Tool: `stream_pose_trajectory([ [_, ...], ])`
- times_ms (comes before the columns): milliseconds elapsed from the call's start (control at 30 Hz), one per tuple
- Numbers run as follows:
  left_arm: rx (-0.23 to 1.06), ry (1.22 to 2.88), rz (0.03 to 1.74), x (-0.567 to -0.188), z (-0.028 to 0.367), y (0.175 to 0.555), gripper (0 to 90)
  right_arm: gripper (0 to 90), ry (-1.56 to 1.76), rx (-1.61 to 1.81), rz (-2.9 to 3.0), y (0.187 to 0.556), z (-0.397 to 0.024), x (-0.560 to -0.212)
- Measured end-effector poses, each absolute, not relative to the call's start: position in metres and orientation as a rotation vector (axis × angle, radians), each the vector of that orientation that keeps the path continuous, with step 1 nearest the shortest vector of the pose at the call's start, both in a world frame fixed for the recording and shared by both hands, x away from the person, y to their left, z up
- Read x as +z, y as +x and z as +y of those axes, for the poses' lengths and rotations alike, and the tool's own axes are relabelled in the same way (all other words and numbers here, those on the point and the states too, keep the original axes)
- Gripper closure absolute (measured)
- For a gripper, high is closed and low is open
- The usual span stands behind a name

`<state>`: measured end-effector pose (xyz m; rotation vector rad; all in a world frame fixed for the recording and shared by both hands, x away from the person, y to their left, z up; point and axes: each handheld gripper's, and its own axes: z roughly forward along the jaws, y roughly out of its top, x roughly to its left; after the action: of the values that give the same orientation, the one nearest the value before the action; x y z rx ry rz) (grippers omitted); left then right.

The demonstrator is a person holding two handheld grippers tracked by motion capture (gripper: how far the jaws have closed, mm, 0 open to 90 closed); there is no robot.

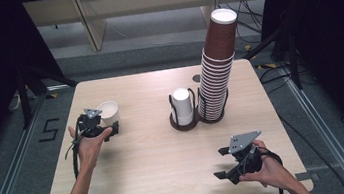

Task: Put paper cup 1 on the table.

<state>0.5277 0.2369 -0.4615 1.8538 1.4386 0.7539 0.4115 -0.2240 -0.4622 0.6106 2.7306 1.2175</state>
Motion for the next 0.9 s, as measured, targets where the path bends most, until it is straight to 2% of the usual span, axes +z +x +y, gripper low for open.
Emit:
stream_pose_trajectory([
  [267,0.723,1.803,1.386,-0.445,0.226,0.482,14.7,17.8,0.645,1.226,2.723,0.412,-0.226,-0.461],
  [467,0.685,1.782,1.264,-0.438,0.201,0.432,14.7,17.7,0.639,1.231,2.712,0.413,-0.226,-0.461],
  [900,0.633,1.745,1.169,-0.454,0.179,0.391,14.5,17.7,0.661,1.22,2.711,0.413,-0.227,-0.462],
])
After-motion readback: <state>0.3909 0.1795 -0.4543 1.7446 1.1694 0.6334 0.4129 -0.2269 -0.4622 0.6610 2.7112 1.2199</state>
